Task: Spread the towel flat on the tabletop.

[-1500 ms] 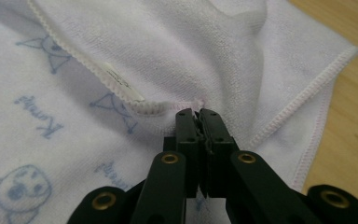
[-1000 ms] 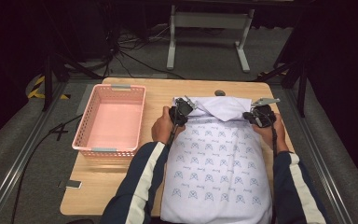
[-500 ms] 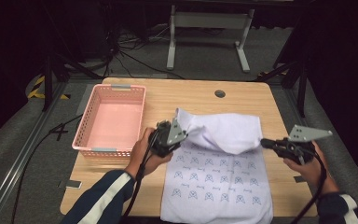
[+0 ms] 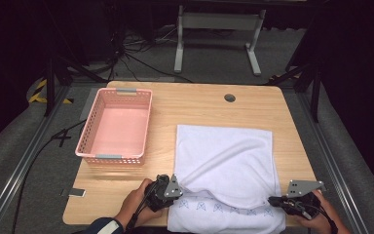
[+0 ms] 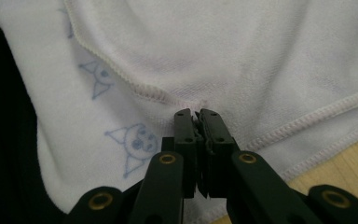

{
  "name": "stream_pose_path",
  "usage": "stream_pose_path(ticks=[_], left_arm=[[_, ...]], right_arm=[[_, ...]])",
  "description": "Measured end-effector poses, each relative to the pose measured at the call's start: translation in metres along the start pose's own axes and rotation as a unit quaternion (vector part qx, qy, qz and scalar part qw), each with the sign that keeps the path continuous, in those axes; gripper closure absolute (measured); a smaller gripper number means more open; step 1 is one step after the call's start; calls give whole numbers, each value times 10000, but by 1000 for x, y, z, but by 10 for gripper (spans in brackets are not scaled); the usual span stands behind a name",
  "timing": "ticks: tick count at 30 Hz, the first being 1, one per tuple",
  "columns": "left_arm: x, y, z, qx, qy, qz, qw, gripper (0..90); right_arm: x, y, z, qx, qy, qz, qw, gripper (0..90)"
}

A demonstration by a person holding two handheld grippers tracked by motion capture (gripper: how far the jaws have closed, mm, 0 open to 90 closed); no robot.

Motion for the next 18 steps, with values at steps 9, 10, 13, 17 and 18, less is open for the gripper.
stream_pose_path(ticks=[9, 10, 13, 17, 18], left_arm=[[35, 27, -21, 33, -375, -780, 9962, 863], [41, 32, -25, 53, -445, -851, 9954, 864], [57, 43, -33, 44, -418, -1102, 9930, 863], [66, 44, -39, -67, -511, -1103, 9926, 862], [66, 39, -40, -154, -534, -1088, 9925, 862]], right_arm=[[-46, 8, -17, -233, 231, 609, 9976, 865], [-54, 9, -19, -243, 270, 702, 9969, 864], [-79, 10, -27, -239, 341, 936, 9947, 864], [-97, 9, -32, -307, 424, 974, 9939, 864], [-96, 6, -34, -374, 386, 980, 9937, 864]])
Point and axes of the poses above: each handheld gripper's, and its own axes: y roughly forward along the jaws, z roughly out of its underside, x roughly to its left, the point moved 5 cm from there along y, roughly forward along the jaws, and after that the axes turned 9 degrees about -z, right-handed, at the moved point
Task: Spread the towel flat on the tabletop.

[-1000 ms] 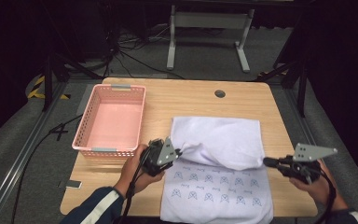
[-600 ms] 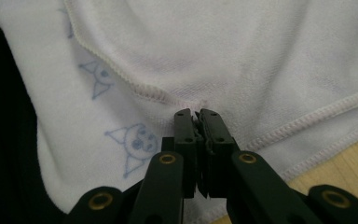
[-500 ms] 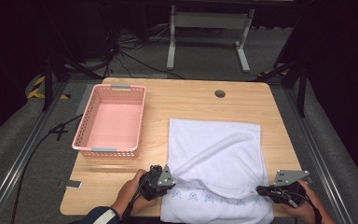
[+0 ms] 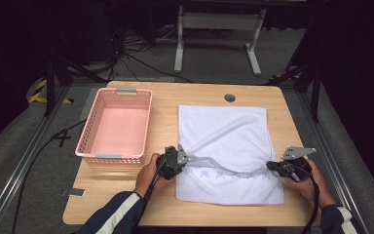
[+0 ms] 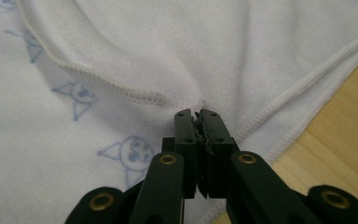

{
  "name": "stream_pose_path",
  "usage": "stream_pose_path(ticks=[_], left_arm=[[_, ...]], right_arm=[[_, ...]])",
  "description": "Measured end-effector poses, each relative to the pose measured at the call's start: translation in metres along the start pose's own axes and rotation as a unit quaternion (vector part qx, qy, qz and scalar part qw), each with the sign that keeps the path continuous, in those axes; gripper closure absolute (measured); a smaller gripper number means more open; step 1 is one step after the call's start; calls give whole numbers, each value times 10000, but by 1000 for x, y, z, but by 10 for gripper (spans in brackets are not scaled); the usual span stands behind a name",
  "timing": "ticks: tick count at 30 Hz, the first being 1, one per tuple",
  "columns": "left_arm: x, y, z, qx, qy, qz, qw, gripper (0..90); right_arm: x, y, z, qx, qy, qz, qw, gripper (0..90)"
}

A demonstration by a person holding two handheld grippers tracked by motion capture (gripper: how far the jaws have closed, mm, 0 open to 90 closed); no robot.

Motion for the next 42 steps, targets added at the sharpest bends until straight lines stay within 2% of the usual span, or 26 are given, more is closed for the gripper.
stream_pose_path(ticks=[2, 4, 6, 8, 10, 11, 12, 13, 15, 17, 19, 21, 23, 25, 26, 28, 29, 31, 33, 34, 35, 36, 37, 39, 40, 42], left_arm=[[2, -9, -3, -157, 37, 21, 9999, 862], [7, -24, -7, -382, -54, 67, 9992, 861], [9, -38, -9, -604, -61, 68, 9981, 858], [6, -51, -9, -811, 66, 134, 9966, 857], [1, -61, -3, -839, 183, 212, 9961, 855], [-2, -63, -1, -867, 175, 273, 9957, 851], [-5, -66, 4, -802, 286, 315, 9959, 850], [-6, -68, 7, -818, 342, 311, 9956, 850], [-11, -74, 14, -824, 384, 510, 9946, 849], [-15, -78, 20, -788, 450, 616, 9940, 847], [-23, -79, 27, -721, 554, 781, 9928, 846], [-35, -77, 36, -495, 924, 922, 9902, 845], [-48, -69, 45, -248, 1064, 1046, 9885, 842], [-54, -62, 52, -29, 1295, 1090, 9856, 819], [-56, -62, 52, -84, 1319, 1083, 9853, 799], [-56, -64, 51, -111, 1260, 1125, 9856, 767], [-56, -65, 51, -109, 1220, 1070, 9867, 735], [-57, -67, 51, -117, 1128, 1177, 9865, 618], [-56, -71, 51, -123, 1032, 1107, 9884, 551], [-55, -74, 49, -206, 874, 1105, 9898, 510], [-53, -76, 47, -303, 817, 1085, 9903, 448], [-53, -80, 46, -363, 619, 1138, 9909, 391], [-56, -83, 44, -488, 555, 1301, 9887, 327], [-58, -82, 43, -495, 579, 1319, 9883, 278], [-63, -80, 44, -377, 686, 1288, 9886, 278], [-68, -76, 45, -325, 718, 1302, 9883, 266]], right_arm=[[4, -12, -3, -190, -73, -43, 9998, 864], [10, -30, -9, -500, -163, -56, 9986, 863], [18, -47, -14, -718, -294, -196, 9968, 862], [28, -60, -15, -648, -541, -293, 9960, 860], [37, -70, -13, -598, -698, -418, 9949, 858], [41, -74, -10, -510, -782, -413, 9948, 857], [43, -77, -7, -461, -789, -400, 9950, 857], [47, -80, -2, -424, -797, -563, 9943, 856], [54, -84, 7, -274, -879, -711, 9932, 856], [62, -85, 16, -195, -942, -962, 9907, 854], [68, -84, 25, -17, -1031, -1090, 9887, 867], [74, -81, 35, 218, -1082, -1285, 9855, 869], [77, -75, 45, 447, -1114, -1418, 9826, 872], [79, -67, 53, 654, -1038, -1431, 9821, 870], [78, -63, 55, 687, -996, -1420, 9824, 864], [80, -58, 59, 687, -951, -1391, 9833, 783], [83, -59, 59, 612, -959, -1407, 9835, 779], [88, -65, 56, 367, -996, -1378, 9848, 718], [92, -68, 53, 259, -1109, -1311, 9848, 673], [95, -69, 52, 275, -1166, -1237, 9851, 631], [97, -69, 51, 281, -1213, -1190, 9851, 611], [99, -68, 51, 299, -1227, -1210, 9846, 597], [101, -64, 52, 383, -1246, -1202, 9842, 534], [102, -62, 52, 407, -1238, -1240, 9837, 522], [103, -59, 52, 458, -1276, -1239, 9830, 520], [101, -54, 52, 514, -1233, -1109, 9848, 524]])
Point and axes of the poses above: each handheld gripper's, and its own axes: y roughly forward along the jaws, z roughly out of its underside, x roughly to its left, the point moved 5 cm from there along y, roughly forward along the jaws, and after that the axes turned 9 degrees about -z, right-handed, at the moved point
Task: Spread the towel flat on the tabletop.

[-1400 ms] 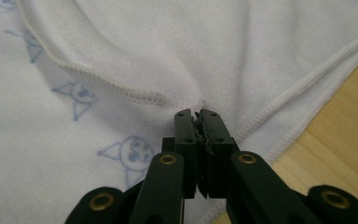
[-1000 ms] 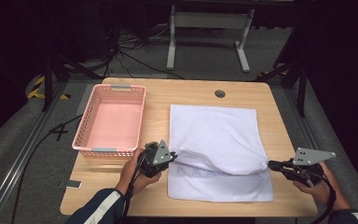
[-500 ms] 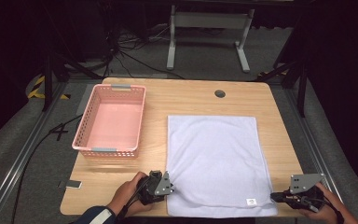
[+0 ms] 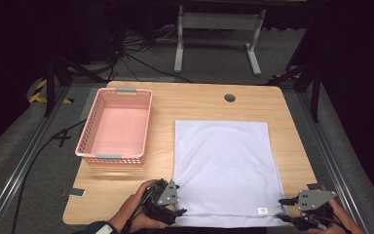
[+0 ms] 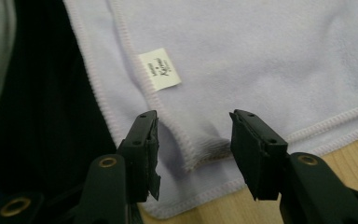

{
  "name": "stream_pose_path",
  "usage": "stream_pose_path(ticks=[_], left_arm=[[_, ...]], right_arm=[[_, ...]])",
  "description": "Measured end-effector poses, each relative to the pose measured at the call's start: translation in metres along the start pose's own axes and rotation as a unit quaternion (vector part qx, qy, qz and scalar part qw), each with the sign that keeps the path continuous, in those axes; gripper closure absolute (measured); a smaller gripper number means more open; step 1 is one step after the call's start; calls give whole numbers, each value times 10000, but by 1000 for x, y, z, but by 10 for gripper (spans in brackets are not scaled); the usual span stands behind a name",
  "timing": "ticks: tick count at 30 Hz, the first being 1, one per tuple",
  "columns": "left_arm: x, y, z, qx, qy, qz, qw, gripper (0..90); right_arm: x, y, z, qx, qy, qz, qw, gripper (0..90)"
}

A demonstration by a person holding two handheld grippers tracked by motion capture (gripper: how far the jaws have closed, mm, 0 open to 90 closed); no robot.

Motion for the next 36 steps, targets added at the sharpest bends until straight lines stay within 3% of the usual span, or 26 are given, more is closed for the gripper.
stream_pose_path(ticks=[3, 5, 7, 8, 10, 14, 16, 17, 18, 20, 23, 26, 27, 29, 30, 33, 36], left_arm=[[-5, 9, 2, 126, 93, 134, 9998, 307], [-9, 13, 3, 203, 329, 299, 9988, 466], [-10, 13, 2, 222, 314, 358, 9986, 494], [-7, 14, 1, 189, 317, 347, 9987, 582], [-5, 13, 1, 150, 214, 399, 9989, 655], [-1, 9, 0, 94, 226, 400, 9989, 734], [2, 4, -4, -2, 244, 413, 9988, 810], [3, 2, -6, -30, 190, 404, 9990, 816], [6, -2, -9, -125, 276, 385, 9988, 828], [8, -10, -14, -282, 160, 377, 9988, 835], [7, -18, -18, -402, 248, 410, 9980, 835], [-1, -21, -16, -423, 289, 634, 9967, 828], [-6, -20, -14, -354, 342, 761, 9959, 827], [-10, -18, -11, -243, 400, 823, 9955, 823], [-20, -11, -5, -31, 449, 1026, 9937, 820], [-28, -4, 1, 167, 562, 1095, 9923, 819], [-33, 2, 5, 280, 528, 1090, 9922, 810]], right_arm=[[-3, 8, 2, 99, 43, 5, 9999, 557], [-3, 11, 2, 145, -1, -27, 9999, 610], [-5, 11, 2, 134, 27, 19, 9999, 693], [-8, 10, 2, 111, 64, 62, 9999, 781], [-9, 10, 3, 93, 47, 46, 9999, 830], [-10, 9, 1, 110, 1, 100, 9999, 844], [-12, 7, -3, -39, 3, 160, 9999, 848], [-12, 4, -5, -99, 34, 155, 9998, 849], [-12, 2, -7, -142, 36, 155, 9998, 848], [-11, -5, -11, -217, -26, 168, 9996, 846], [-5, -22, -17, -405, -151, 201, 9989, 843], [2, -32, -16, -358, -298, 13, 9989, 841], [5, -32, -13, -281, -324, -83, 9990, 841], [10, -30, -7, -93, -371, -277, 9989, 838], [12, -27, -3, 42, -355, -391, 9986, 835], [15, -23, 4, 265, -343, -599, 9973, 834], [21, -12, 14, 621, -323, -942, 9931, 836]])
Point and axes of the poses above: each handheld gripper's, and its own axes: y roughly forward along the jaws, z roughly out of its underside, x roughly to its left, the point moved 5 cm from there along y, roughly forward along the jaws, and after that the axes turned 9 degrees about -z, right-handed, at the moved point
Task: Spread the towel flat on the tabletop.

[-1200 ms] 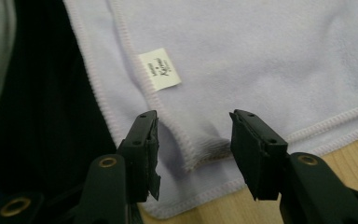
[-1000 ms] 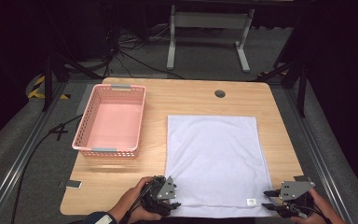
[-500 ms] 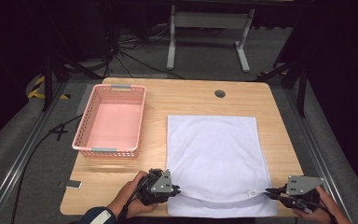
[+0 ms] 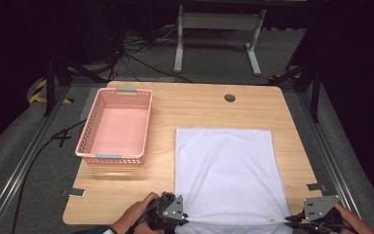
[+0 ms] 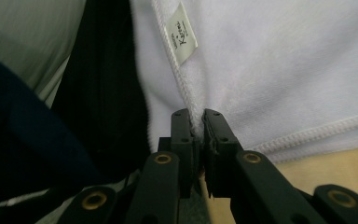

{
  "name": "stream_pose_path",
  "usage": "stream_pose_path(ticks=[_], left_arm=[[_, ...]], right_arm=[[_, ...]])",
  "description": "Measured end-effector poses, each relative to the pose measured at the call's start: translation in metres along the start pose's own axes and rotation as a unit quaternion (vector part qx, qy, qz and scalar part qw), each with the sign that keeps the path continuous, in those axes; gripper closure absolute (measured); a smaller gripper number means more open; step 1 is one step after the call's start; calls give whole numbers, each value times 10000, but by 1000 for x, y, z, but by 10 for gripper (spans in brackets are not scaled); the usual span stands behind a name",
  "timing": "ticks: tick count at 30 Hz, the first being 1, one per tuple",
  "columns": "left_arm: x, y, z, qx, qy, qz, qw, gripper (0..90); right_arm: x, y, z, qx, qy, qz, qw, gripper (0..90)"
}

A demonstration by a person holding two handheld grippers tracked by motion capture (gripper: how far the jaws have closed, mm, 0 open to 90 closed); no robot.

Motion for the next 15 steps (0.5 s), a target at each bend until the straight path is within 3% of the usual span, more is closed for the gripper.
stream_pose_path(ticks=[2, 5, 9, 12, 14, 15], left_arm=[[1, 1, 0, -2, 4, -30, 10000, 822], [5, 1, 0, 25, 16, -29, 10000, 840], [22, 3, 0, 31, -46, -239, 9997, 848], [43, 5, -1, 161, 17, -592, 9981, 849], [58, 7, -2, 178, -65, -748, 9970, 848], [64, 9, -1, 124, -204, -746, 9969, 848]], right_arm=[[0, 7, 3, 225, -21, -43, 9997, 839], [-2, 9, 1, 236, -7, -71, 9997, 848], [-12, 9, -3, 287, -14, 220, 9993, 850], [-31, 10, -9, 184, 73, 592, 9981, 850], [-45, 10, -13, 62, 158, 814, 9965, 850], [-49, 11, -14, 14, 208, 802, 9966, 850]])
Point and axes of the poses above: each handheld gripper's, and its own axes: y roughly forward along the jaws, z roughly out of its underside, x roughly to its left, the point moved 5 cm from there along y, roughly forward along the jaws, and after that the axes turned 9 degrees about -z, right-handed, at the moved point
